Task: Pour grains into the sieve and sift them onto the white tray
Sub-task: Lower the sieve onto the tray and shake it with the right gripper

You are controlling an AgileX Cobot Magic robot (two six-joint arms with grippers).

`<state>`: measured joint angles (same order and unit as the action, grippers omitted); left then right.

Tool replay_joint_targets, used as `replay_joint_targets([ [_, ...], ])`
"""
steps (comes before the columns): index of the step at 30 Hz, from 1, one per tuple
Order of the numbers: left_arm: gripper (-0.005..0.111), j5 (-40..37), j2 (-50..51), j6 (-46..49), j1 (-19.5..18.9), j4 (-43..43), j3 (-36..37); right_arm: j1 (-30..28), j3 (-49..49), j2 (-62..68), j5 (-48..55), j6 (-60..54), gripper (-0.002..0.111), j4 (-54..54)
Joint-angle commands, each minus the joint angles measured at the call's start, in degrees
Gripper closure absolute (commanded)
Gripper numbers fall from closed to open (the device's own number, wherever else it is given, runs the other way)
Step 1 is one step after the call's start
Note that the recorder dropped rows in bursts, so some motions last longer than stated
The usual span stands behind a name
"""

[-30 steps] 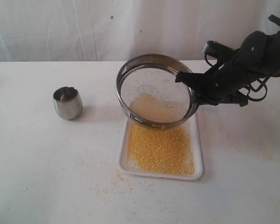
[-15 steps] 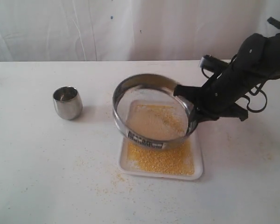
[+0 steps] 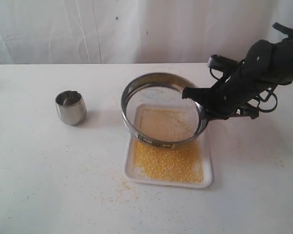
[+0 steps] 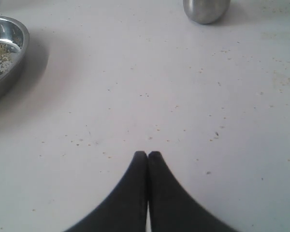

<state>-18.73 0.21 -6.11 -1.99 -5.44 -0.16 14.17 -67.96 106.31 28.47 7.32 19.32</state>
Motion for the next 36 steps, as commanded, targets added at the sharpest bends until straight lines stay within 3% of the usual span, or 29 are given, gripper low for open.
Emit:
replay_joint_targets([
  [1, 0.107, -1.4, -0.2, 0.1, 0.2, 0.2, 0.2, -0.5, -0.7, -2.3, 8.4, 0.4, 0.108, 2.1],
  [3, 0.107, -1.4, -0.2, 0.1, 0.2, 0.2, 0.2, -0.5, -0.7, -2.2, 11.5, -0.2, 0.108, 0.4],
  [7, 0.107, -1.4, -0.2, 0.1, 0.2, 0.2, 0.2, -0.5, -0.7, -1.0, -5.2, -0.2, 0.108, -1.4],
  [9, 0.107, -1.4, -0.2, 0.1, 0.2, 0.2, 0.2, -0.5, -0.7, -1.3, -1.7, 0.9, 0.108, -0.6],
  [12, 0.107, -1.4, -0.2, 0.1, 0.2, 0.2, 0.2, -0.5, -0.7, -2.2, 12.5, 0.2, 0.108, -1.2],
  [14, 0.107, -1.4, -0.2, 0.1, 0.2, 0.2, 0.2, -0.5, -0.6, -1.6, 8.0, 0.0, 0.108, -6.6],
  [15, 0.107, -1.4, -0.2, 0.1, 0.2, 0.2, 0.2, -0.5, -0.6, -1.1, -0.2, 0.0, 0.108, -9.0],
  [16, 0.107, -1.4, -0.2, 0.1, 0.2, 0.2, 0.2, -0.5, -0.6, -1.1, -0.6, 1.2, 0.108, -8.4],
  [17, 0.107, -1.4, -0.2, 0.1, 0.2, 0.2, 0.2, -0.5, -0.7, -1.8, 6.5, 5.1, 0.108, -3.1],
  [19, 0.107, -1.4, -0.2, 0.1, 0.2, 0.2, 0.2, -0.5, -0.6, -1.8, 8.8, 5.0, 0.108, -4.0],
  [22, 0.107, -1.4, -0.2, 0.1, 0.2, 0.2, 0.2, -0.5, -0.6, -0.8, -4.7, 5.0, 0.108, -3.3],
  [24, 0.107, -1.4, -0.2, 0.1, 0.2, 0.2, 0.2, -0.5, -0.6, -1.7, 1.8, 4.9, 0.108, -2.3],
  [27, 0.107, -1.4, -0.2, 0.1, 0.2, 0.2, 0.2, -0.5, -0.6, -0.6, -6.2, 4.9, 0.108, -6.0],
  [31, 0.107, -1.4, -0.2, 0.1, 0.2, 0.2, 0.2, -0.5, -0.7, -1.2, 10.3, 6.2, 0.108, -2.3],
  [36, 0.107, -1.4, -0.2, 0.1, 0.2, 0.2, 0.2, -0.5, -0.6, 0.3, -0.7, 5.9, 0.108, -7.3],
])
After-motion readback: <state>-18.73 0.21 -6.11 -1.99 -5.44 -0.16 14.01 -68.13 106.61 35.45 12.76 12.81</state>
